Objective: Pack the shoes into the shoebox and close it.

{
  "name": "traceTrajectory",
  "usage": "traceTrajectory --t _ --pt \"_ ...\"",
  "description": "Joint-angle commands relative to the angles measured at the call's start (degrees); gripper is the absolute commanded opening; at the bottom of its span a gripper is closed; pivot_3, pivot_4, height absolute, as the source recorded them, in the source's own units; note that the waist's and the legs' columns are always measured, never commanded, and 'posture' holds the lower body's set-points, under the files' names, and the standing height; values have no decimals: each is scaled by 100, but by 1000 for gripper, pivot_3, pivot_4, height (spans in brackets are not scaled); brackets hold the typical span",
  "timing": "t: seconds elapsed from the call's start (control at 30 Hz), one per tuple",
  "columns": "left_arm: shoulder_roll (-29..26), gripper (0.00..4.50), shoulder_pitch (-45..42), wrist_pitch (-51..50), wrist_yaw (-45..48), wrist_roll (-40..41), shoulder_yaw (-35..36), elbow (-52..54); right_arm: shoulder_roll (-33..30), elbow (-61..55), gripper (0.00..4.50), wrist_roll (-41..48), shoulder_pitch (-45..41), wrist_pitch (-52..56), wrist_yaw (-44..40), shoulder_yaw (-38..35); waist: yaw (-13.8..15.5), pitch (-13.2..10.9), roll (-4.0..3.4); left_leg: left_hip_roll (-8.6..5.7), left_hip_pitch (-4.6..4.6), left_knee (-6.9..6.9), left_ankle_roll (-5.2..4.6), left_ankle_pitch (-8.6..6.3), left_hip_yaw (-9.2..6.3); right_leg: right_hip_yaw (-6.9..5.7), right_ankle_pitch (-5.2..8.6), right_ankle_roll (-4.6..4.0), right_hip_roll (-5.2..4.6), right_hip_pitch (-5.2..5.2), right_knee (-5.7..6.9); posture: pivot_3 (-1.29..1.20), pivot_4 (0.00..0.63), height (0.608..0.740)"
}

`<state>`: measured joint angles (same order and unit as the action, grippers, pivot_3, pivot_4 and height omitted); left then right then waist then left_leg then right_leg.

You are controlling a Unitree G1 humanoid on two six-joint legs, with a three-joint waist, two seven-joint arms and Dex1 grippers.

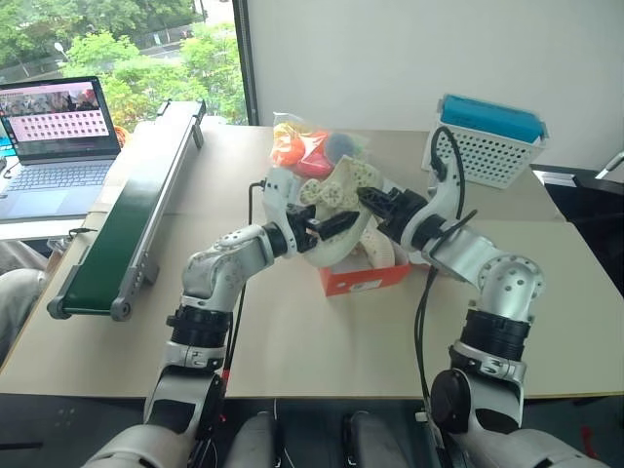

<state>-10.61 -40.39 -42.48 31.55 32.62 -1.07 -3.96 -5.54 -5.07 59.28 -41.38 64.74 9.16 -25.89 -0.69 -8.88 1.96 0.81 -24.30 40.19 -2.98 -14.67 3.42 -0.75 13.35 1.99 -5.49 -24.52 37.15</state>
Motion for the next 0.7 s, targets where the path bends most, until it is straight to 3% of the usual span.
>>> traceTrajectory --t 0.03,0.23,0.37,0.7 --pt "-153 4500 65 -1 294 176 101 472 -136 -29 584 135 -225 -336 172 -289 6 0 0 0 0 0 0 0 0 0 0 0 -1 0 0 0 150 705" --pt "-919 4500 570 31 870 150 120 774 -1121 1270 584 -481 -938 -289 -112 -92 -8 -19 -30 -1 3 0 -1 0 6 4 0 0 -1 -2 -4 0 150 705" --pt "-1222 4500 792 175 988 -29 144 543 -1771 2904 584 -1506 -1879 -206 -978 986 -39 -34 -54 -2 2 -6 -2 0 15 13 1 -1 0 -10 -8 0 150 705" --pt "-1012 4500 924 295 931 -267 -45 641 -1558 6489 584 -3537 -3450 -1577 -3056 2429 -28 -35 -56 0 -18 -19 6 4 26 17 0 -1 0 -32 -2 0 150 705"
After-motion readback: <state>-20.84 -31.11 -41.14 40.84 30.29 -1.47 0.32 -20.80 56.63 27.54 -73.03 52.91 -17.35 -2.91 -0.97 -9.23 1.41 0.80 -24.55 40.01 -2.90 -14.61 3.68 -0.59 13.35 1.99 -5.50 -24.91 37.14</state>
